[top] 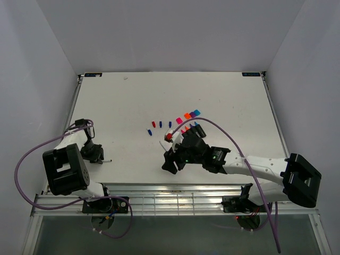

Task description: Open the pen caps

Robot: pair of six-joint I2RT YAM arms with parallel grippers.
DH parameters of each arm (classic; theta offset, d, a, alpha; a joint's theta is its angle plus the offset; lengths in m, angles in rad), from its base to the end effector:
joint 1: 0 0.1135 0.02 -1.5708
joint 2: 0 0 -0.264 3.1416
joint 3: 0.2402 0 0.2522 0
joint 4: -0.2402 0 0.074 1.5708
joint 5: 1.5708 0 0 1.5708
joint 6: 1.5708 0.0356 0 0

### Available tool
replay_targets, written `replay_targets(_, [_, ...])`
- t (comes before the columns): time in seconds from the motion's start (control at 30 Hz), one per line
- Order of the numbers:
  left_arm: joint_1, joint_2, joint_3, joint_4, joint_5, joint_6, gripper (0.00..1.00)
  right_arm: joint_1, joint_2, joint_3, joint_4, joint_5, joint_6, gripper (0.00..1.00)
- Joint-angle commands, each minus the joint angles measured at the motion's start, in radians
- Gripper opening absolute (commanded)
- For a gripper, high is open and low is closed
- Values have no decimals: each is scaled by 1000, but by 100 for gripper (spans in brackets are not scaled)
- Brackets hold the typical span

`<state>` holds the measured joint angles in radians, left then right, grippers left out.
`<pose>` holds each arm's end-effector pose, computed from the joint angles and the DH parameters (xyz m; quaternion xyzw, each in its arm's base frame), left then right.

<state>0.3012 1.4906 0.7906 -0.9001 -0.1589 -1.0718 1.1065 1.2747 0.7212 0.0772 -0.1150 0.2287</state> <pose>0.2100 0.0711 0.1556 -0.6309 0.7717 0.0790 0.0163 0.1218 0.2523 0.2381 -0.3893 0.7590 0.3602 0.3776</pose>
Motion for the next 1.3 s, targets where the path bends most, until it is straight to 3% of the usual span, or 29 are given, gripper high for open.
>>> replay_targets(0.0, [9, 37, -85, 82, -50, -13, 32, 0, 17, 0, 39, 26, 1, 61])
replay_targets(0.03, [7, 39, -94, 90, -50, -7, 21, 0, 18, 1, 38, 29, 1, 61])
replay_targets(0.27, [7, 17, -136, 165, 8, 35, 0, 0, 43, 56, -20, 90, -2, 61])
replay_targets(0.4, [3, -45, -122, 173, 74, 79, 0, -17, 57, 116, -76, 136, -3, 62])
replay_targets(0.57, [-52, -200, -13, 129, 105, 154, 0, -109, 78, 193, -157, 81, 0, 62])
replay_targets(0.67, [-173, -265, 60, 115, 85, 190, 0, -195, 78, 214, -165, 14, 17, 63])
replay_targets(0.73, [-317, -270, 133, 106, 70, 210, 0, -256, 84, 236, -163, -87, 37, 65])
replay_targets(0.77, [-318, -270, 151, 110, 76, 216, 0, -270, 87, 247, -163, -87, 37, 66])
replay_targets(1.0, [-591, -221, 254, 173, 120, 271, 0, -281, 153, 310, -133, -266, 44, 69])
replay_targets(1.1, [-672, -198, 272, 213, 145, 270, 0, -280, 184, 288, -39, -357, 75, 70])
replay_targets(1.27, [-738, -181, 289, 259, 192, 245, 0, -261, 245, 277, 39, -380, 107, 69])
